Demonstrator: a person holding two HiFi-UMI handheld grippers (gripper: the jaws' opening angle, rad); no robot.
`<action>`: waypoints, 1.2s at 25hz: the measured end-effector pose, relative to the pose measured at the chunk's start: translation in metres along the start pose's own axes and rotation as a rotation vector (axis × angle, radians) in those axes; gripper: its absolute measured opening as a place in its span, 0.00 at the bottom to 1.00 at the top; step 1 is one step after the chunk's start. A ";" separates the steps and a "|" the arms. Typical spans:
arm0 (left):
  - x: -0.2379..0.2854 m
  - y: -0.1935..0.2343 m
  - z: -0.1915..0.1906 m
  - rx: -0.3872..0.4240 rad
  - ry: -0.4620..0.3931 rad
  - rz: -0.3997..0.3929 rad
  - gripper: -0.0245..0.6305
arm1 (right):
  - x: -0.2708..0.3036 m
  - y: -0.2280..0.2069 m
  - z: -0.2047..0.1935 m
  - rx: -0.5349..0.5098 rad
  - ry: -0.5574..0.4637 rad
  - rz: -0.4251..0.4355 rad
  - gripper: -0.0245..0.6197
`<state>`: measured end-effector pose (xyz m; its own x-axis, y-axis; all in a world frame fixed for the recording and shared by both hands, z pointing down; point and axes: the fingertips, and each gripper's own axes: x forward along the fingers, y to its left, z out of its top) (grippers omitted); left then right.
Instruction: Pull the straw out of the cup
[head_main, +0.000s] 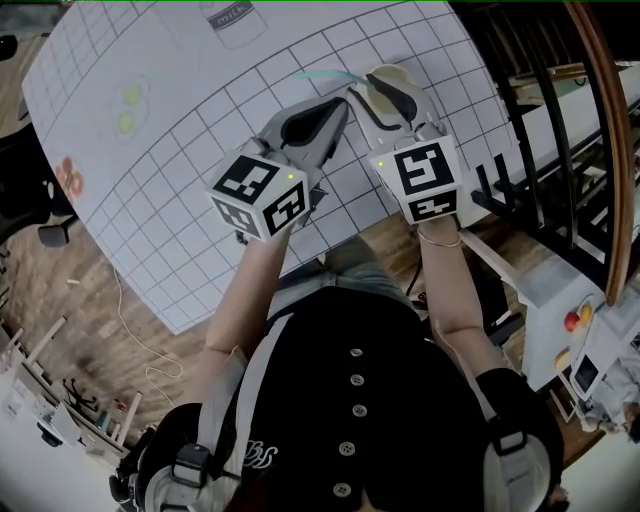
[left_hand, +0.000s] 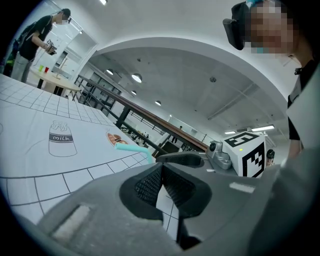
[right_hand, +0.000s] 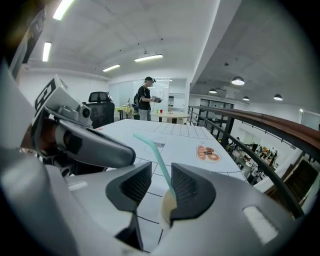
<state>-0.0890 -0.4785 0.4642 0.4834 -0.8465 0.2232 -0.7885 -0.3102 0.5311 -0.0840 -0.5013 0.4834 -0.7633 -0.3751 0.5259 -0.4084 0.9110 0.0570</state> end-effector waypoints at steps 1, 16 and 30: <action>0.000 0.002 -0.001 -0.003 0.002 0.004 0.04 | 0.002 0.000 -0.001 -0.008 0.006 -0.003 0.22; -0.002 0.008 -0.006 -0.020 0.004 0.028 0.04 | 0.012 -0.007 -0.007 -0.128 0.048 -0.062 0.10; -0.010 -0.018 -0.003 0.018 0.001 -0.020 0.04 | -0.015 -0.009 0.002 -0.133 0.013 -0.107 0.09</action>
<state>-0.0782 -0.4633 0.4551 0.4993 -0.8396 0.2138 -0.7856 -0.3347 0.5205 -0.0699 -0.5047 0.4735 -0.7124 -0.4696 0.5215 -0.4165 0.8810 0.2244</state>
